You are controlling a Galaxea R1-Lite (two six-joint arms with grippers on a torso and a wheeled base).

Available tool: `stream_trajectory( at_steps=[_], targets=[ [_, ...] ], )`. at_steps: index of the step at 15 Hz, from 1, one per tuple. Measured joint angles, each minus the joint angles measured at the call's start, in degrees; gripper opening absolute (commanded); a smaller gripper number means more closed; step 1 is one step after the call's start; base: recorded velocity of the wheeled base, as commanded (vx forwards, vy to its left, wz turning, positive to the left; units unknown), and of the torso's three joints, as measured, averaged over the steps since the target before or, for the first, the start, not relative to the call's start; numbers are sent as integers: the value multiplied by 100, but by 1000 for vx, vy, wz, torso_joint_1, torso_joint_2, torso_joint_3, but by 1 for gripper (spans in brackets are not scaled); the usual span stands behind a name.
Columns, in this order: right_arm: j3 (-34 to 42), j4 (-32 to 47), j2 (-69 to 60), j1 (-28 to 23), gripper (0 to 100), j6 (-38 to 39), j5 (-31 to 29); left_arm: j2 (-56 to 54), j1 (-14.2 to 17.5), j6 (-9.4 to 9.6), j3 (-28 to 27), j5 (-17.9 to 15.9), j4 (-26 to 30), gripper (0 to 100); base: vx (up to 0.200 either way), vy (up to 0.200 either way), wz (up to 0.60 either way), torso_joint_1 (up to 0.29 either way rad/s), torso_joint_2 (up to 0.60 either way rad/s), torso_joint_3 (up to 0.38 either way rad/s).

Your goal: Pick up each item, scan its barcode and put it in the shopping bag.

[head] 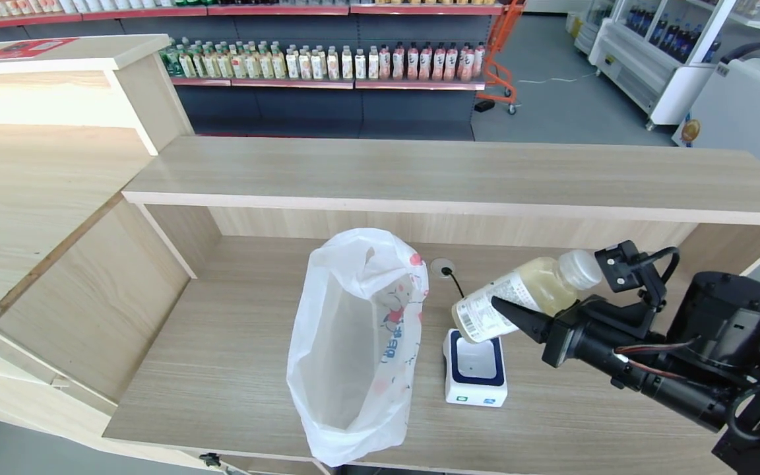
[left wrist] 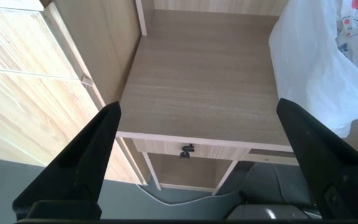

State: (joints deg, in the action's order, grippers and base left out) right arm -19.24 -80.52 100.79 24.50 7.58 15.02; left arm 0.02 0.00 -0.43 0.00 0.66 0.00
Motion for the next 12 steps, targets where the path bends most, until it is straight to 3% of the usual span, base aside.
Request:
stream_trajectory(
  at_steps=[5,8,12],
  targets=[
    [2,-30,-2,13,0,5,13,0,-5,0,0,0,0,100,0,0,0,0,0,0],
    [-9,-15,15,0,0,60,28,0,-7,-4,0,0,0,100,0,200,0,-7,-1,1],
    [-96,-22,144,33,0,218,39,0,-16,-6,0,5,0,100,0,0,0,0,0,0]
  ],
)
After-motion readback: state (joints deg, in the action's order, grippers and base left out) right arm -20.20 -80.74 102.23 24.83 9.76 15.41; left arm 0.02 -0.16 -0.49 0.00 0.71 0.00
